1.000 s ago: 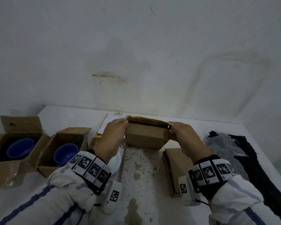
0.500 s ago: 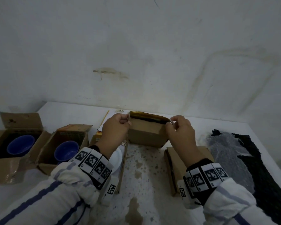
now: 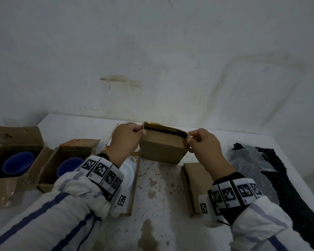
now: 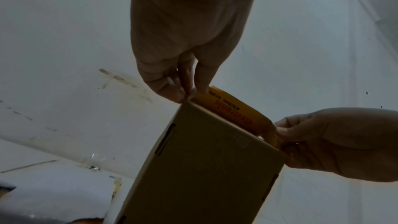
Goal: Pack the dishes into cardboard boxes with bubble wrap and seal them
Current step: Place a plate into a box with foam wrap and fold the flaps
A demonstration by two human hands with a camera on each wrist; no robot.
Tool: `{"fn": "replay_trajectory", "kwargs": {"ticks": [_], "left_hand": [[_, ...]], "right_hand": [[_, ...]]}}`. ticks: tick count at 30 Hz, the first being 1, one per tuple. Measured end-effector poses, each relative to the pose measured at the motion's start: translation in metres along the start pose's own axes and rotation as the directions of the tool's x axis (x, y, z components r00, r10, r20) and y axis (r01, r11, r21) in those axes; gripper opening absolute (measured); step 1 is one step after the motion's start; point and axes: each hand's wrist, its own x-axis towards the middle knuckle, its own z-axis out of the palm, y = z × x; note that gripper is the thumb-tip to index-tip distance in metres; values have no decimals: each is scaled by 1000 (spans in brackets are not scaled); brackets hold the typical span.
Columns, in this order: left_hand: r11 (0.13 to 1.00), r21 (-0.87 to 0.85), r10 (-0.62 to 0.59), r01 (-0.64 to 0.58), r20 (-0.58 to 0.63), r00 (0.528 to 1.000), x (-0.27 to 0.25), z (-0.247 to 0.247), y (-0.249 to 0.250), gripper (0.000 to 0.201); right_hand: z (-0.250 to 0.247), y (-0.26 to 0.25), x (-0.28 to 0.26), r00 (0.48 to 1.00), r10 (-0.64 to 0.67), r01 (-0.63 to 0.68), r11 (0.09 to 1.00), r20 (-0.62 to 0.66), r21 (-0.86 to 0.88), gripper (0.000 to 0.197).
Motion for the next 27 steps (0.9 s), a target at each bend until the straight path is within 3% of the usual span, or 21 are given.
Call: {"fn": "replay_trajectory", "kwargs": {"ticks": [6, 10, 16, 23, 27], "left_hand": [[998, -59, -36, 37, 16, 999, 4, -2, -1, 27], [999, -53, 2, 2, 68, 998, 6, -4, -2, 45], [993, 92, 65, -79, 145, 987, 14, -10, 1, 34], [979, 172, 67, -106, 221, 973, 21, -14, 1, 30], [979, 168, 73, -113, 227, 971, 21, -17, -1, 30]], "right_hand": [[5, -5, -4, 997, -69, 63, 969, -16, -240, 15], [8, -7, -3, 995, -104, 99, 946, -1, -310, 12], [9, -5, -3, 996, -92, 86, 952, -8, -293, 11], [8, -7, -7, 987, -160, 152, 887, 18, -437, 15], [3, -4, -3, 995, -100, 95, 945, -2, -312, 10]]}}
